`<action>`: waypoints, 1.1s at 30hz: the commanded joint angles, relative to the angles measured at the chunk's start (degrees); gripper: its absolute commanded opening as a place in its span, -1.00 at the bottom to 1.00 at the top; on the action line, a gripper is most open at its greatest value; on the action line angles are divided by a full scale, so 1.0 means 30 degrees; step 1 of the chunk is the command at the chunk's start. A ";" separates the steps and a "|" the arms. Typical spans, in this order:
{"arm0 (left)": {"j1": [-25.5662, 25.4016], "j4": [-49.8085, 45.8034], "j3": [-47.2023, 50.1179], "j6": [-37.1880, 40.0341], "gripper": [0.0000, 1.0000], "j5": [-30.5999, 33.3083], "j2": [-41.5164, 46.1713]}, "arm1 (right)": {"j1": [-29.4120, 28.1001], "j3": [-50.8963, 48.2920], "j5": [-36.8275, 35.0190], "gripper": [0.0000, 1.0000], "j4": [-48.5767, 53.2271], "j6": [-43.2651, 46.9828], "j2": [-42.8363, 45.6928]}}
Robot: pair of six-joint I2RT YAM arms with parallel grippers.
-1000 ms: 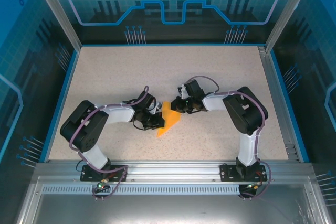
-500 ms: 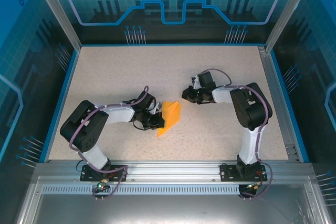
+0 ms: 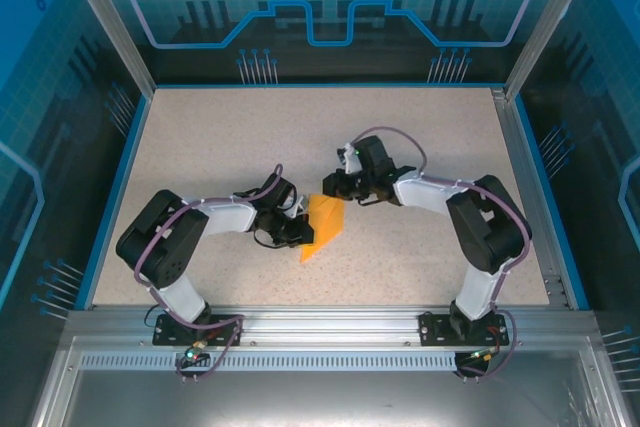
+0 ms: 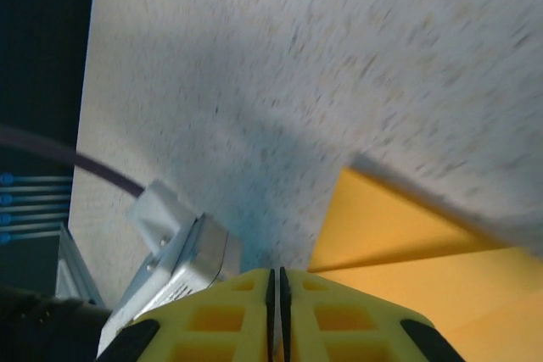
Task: Fold a paper plane with a square sheet of paper (pick it up from the middle)
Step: Fourth fold the wing at the center of the table.
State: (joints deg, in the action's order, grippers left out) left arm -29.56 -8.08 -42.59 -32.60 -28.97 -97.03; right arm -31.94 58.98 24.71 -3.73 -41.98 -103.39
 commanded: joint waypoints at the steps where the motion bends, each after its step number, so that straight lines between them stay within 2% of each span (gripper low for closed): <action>1: -0.0140 -0.2132 0.0814 0.0085 -1.00 0.0657 -0.1002 | -0.0589 -0.0497 0.0662 -0.76 -0.0291 -0.0642 -0.1337; 8: -0.0138 -0.2284 0.0803 0.0027 -1.00 0.0739 -0.0938 | -0.0924 -0.1350 0.0595 -0.79 -0.1129 -0.1227 -0.2877; 15: -0.0067 -0.2666 0.0615 -0.0063 -1.00 0.0494 -0.0136 | -0.0725 -0.1282 -0.1178 -0.83 0.0698 -0.0618 -0.4039; 17: 0.0040 -0.2738 0.0136 -0.0550 -0.94 -0.0285 0.0700 | -0.0716 -0.1480 -0.1128 -0.83 0.0527 -0.0655 -0.4148; 20: 0.0264 -0.3829 -0.1166 -0.1475 -0.84 0.0436 0.1826 | -0.0721 -0.1650 -0.1416 -0.83 0.0737 -0.0547 -0.4017; 26: 0.0475 0.1054 -0.0812 -0.6734 -0.65 0.0217 0.2956 | -0.0716 -0.1639 -0.1853 -0.84 0.1242 -0.0623 -0.4120; 33: 0.0473 0.2823 -0.0725 -0.7878 -0.63 -0.0132 0.1269 | -0.0691 -0.1599 -0.2013 -0.84 0.1492 -0.0494 -0.4061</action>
State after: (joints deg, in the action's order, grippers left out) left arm -28.49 -3.46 -44.60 -51.92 -28.32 -90.89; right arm -34.09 55.94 25.50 -6.44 -44.97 -111.61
